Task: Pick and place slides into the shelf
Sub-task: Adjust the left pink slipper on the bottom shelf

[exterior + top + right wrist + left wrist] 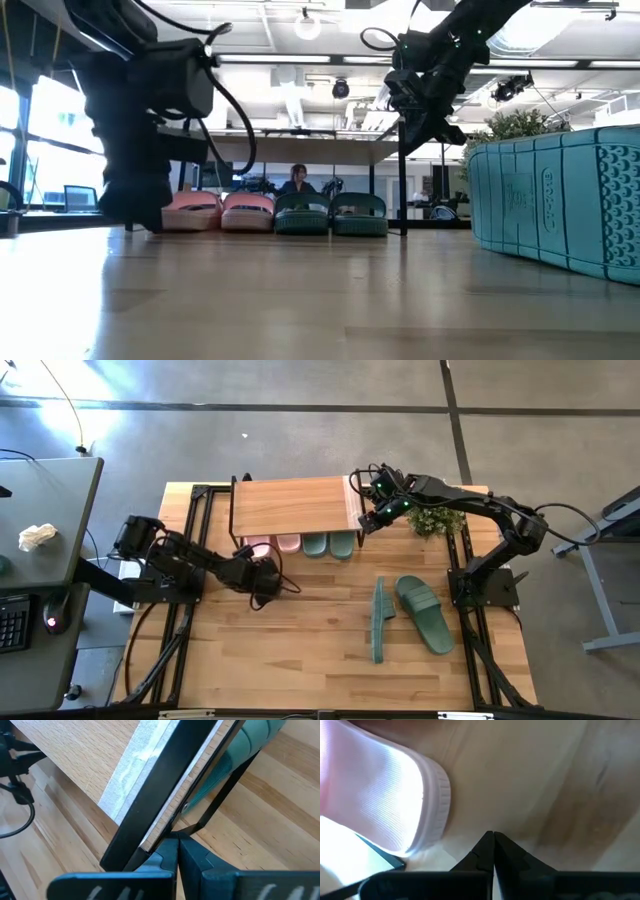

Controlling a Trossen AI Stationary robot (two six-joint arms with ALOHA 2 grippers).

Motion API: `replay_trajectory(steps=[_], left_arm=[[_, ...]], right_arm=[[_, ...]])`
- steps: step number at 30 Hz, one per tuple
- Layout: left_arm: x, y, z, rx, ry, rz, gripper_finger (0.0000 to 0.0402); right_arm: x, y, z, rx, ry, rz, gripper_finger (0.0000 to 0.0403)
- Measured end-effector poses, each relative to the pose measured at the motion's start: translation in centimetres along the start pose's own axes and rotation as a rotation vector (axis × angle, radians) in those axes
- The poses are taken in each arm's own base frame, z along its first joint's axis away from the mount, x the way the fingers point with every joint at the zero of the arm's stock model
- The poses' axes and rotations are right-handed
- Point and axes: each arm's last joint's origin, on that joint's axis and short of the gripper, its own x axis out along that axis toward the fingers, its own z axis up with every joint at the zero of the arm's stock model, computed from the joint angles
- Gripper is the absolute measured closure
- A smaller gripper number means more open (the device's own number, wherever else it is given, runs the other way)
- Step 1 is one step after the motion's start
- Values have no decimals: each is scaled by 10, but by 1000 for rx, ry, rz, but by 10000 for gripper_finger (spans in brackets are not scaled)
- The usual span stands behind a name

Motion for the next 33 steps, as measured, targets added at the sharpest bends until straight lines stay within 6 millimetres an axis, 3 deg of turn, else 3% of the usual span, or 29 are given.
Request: replay_trajectory(steps=[15, 33], left_arm=[[10, 15, 9, -26, 22, 16, 401], [6, 13, 12, -1, 36, -114, 402]], right_arm=[[0, 0, 0, 0, 1, 2, 403], [0, 0, 0, -8, 4, 11, 403]])
